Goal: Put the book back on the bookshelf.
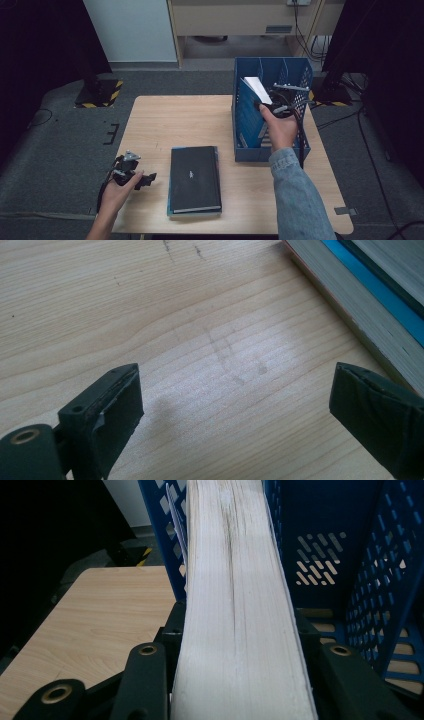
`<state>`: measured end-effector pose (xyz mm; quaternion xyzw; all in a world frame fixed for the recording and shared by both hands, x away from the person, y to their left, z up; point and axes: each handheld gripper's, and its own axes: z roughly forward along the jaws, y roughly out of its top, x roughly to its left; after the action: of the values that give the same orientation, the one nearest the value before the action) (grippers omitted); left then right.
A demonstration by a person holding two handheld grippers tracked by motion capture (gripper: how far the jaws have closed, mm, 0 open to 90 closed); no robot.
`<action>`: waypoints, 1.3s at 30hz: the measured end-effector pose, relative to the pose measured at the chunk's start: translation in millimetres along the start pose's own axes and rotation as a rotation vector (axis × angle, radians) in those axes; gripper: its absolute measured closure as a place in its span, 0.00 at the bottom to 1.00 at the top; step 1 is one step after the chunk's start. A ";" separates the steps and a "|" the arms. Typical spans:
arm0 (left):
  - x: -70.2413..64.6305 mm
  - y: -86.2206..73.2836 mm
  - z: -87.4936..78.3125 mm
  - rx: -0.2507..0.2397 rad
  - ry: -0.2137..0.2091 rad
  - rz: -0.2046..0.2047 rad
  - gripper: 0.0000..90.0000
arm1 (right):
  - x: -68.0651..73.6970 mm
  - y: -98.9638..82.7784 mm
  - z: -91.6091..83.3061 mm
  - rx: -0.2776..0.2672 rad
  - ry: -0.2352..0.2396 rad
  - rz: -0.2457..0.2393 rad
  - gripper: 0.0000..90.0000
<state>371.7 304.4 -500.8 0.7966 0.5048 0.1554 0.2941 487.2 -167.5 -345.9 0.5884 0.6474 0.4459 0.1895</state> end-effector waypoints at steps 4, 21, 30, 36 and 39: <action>1.6 -0.6 -0.2 -0.004 -0.004 -0.010 0.07 | -1.0 -4.8 -3.3 -0.003 0.004 -0.014 0.63; 3.9 -1.3 0.8 0.002 0.003 -0.015 0.07 | -0.3 -9.8 -8.6 0.017 0.018 -0.058 0.54; 5.6 -2.0 0.1 0.001 0.004 -0.020 0.07 | 2.9 1.1 -11.1 0.018 0.025 -0.047 0.53; 6.7 -2.9 -0.4 0.003 0.005 -0.022 0.07 | 6.3 3.3 -3.2 0.032 0.020 -0.034 0.51; 7.3 -3.1 -0.6 0.001 0.005 -0.023 0.07 | 7.1 4.0 -0.7 0.035 0.016 -0.040 0.52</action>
<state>372.5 312.1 -502.6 0.7904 0.5148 0.1537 0.2943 487.4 -161.5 -340.3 0.5751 0.6681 0.4354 0.1828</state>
